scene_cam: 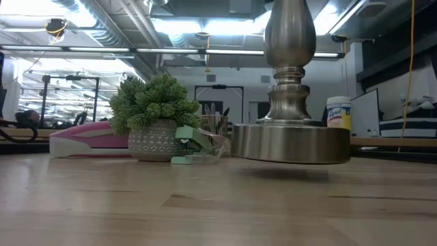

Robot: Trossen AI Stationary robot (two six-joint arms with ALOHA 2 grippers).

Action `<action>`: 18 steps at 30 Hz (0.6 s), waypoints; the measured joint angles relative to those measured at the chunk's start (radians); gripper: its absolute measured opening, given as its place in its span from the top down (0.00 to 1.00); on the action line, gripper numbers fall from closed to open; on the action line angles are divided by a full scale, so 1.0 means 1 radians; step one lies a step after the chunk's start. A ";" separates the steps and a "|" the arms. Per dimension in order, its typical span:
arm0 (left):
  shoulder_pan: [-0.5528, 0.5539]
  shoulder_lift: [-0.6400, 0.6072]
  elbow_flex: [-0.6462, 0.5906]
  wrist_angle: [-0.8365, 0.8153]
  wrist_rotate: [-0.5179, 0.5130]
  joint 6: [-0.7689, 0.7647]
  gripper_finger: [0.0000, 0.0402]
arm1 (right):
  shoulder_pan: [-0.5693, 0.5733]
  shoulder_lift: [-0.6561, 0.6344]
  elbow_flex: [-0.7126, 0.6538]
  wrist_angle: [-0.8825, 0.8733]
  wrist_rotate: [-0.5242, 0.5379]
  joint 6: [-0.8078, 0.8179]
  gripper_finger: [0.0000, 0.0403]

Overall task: Screw lightbulb
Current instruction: Remove the lightbulb from the lamp

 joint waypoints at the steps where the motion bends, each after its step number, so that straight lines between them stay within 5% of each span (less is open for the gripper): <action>1: 0.000 0.000 0.000 0.000 -0.011 -0.001 0.45 | 0.000 0.000 0.000 0.001 0.013 0.000 0.60; 5: -0.002 0.000 0.000 0.005 -0.025 -0.017 0.39 | 0.000 0.000 0.000 0.002 0.103 0.000 0.60; 18: 0.005 0.040 0.000 0.084 -0.024 -0.030 0.31 | -0.001 0.007 0.000 0.025 0.107 0.000 0.60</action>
